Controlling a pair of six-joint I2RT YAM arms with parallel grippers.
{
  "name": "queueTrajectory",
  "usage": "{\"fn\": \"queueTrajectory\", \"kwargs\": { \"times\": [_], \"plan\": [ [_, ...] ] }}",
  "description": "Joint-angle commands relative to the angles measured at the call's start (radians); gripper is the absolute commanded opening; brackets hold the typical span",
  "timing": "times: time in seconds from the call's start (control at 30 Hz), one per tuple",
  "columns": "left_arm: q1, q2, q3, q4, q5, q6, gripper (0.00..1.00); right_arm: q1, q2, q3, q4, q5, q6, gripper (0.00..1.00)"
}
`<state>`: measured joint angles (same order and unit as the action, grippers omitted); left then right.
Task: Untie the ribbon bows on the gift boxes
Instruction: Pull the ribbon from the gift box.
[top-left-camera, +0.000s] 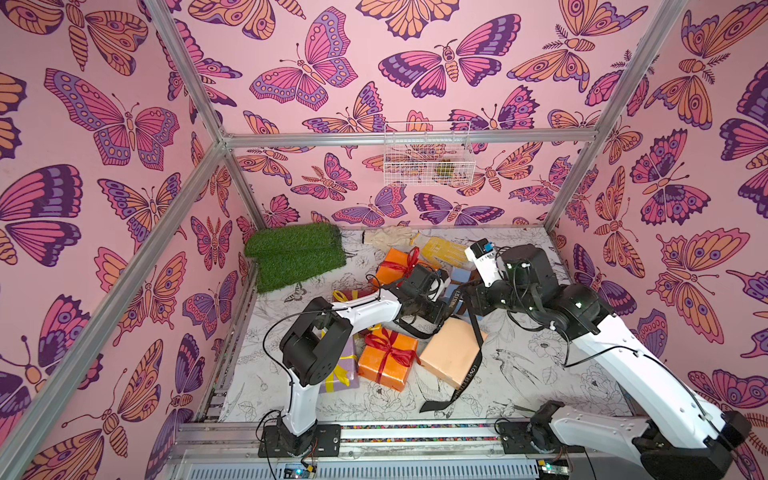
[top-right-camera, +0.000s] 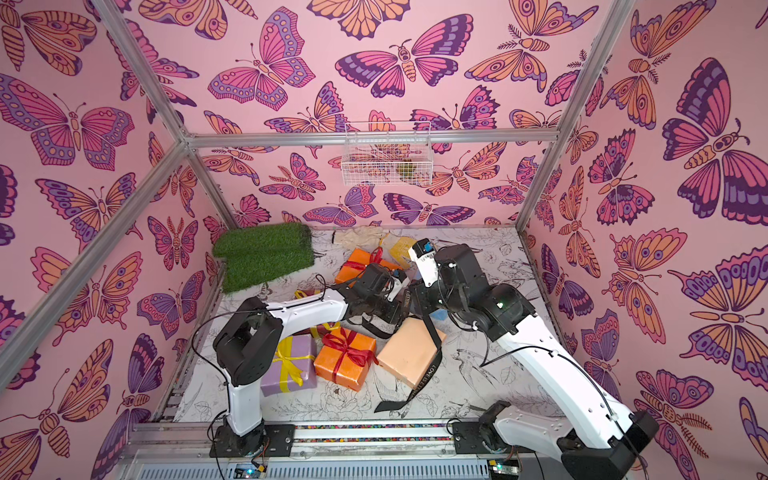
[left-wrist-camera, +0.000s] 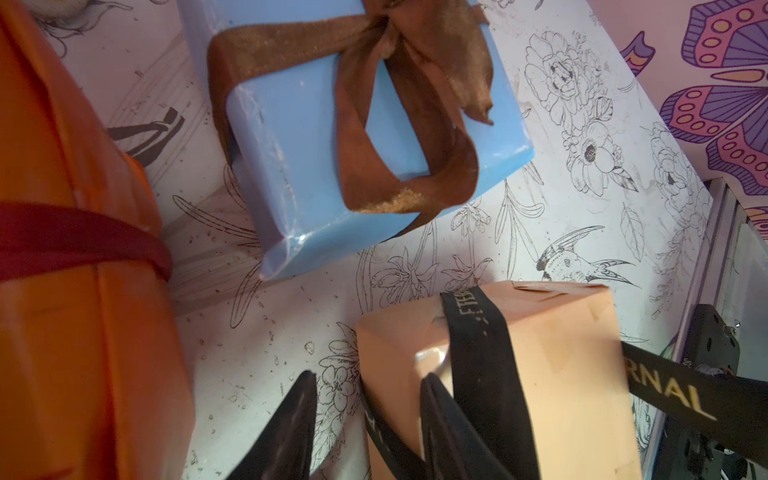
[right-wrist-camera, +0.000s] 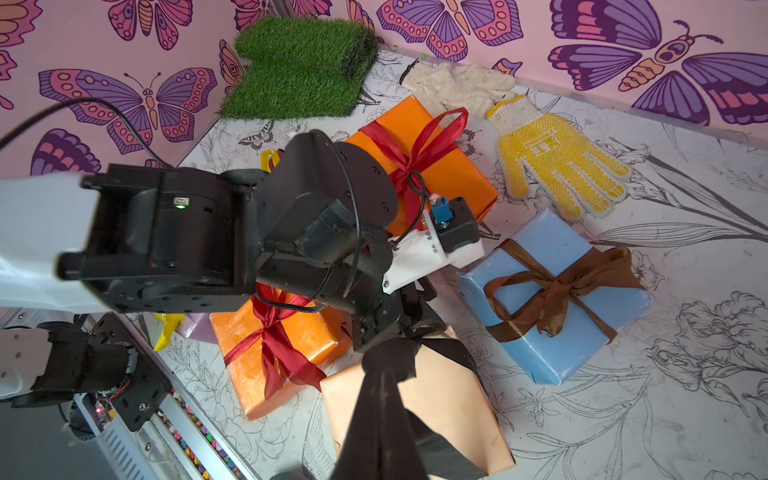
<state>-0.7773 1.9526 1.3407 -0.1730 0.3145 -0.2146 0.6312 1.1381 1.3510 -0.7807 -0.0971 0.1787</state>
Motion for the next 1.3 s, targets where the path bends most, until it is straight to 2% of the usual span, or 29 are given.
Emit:
{"fn": "queueTrajectory", "kwargs": {
  "times": [0.0,0.67,1.0,1.27],
  "plan": [
    [0.005,0.008,-0.043,-0.044,0.006,-0.016,0.44,0.007,-0.009,0.088,-0.04,0.024,-0.023,0.0],
    [0.006,0.017,-0.044,-0.029,-0.009,-0.026,0.44,-0.019,0.087,0.522,-0.093,0.177,-0.095,0.0],
    [0.016,0.011,-0.032,-0.029,-0.038,-0.048,0.44,-0.02,0.082,0.559,-0.062,0.214,-0.13,0.0],
    [0.019,0.024,-0.015,-0.029,-0.034,-0.055,0.44,-0.02,0.014,0.547,0.093,0.303,-0.177,0.0]
  ]
}}
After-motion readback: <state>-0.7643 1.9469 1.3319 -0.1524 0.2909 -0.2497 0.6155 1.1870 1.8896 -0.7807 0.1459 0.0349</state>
